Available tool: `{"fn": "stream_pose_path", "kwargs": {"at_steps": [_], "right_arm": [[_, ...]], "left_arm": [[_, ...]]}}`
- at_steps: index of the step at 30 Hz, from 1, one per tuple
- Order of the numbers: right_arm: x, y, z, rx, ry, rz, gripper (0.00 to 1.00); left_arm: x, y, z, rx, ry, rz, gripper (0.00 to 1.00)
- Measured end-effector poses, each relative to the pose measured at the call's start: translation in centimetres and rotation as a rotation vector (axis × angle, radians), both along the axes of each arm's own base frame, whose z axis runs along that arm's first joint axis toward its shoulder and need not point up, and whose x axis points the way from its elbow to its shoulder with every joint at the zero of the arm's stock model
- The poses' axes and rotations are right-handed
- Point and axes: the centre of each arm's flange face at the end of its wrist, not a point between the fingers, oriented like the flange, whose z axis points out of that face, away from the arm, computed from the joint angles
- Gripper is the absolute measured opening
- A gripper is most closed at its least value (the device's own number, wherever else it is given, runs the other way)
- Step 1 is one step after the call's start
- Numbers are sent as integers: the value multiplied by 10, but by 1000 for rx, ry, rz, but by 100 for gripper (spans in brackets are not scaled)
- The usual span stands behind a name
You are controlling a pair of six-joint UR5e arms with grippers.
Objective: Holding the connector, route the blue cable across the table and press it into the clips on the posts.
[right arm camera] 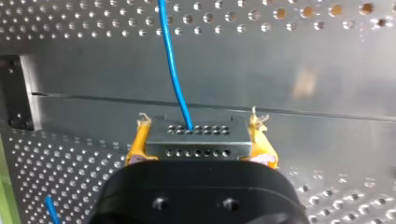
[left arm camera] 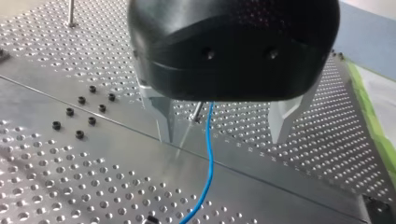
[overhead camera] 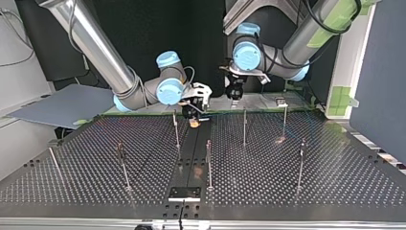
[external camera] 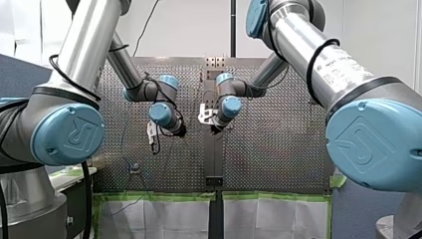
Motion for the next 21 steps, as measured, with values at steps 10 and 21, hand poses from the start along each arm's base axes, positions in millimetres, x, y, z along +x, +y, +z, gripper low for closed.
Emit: {"fn": "stream_pose_path", "kwargs": {"at_steps": [10,21], "right_arm": [[-8,0,22,-15,-15,1,0],[-16,5,10,7,8,11,0]], "left_arm": [[22,-18,14,-56,-46,-7,100],[43,-31,-4,-77,-44,-4,100]]}}
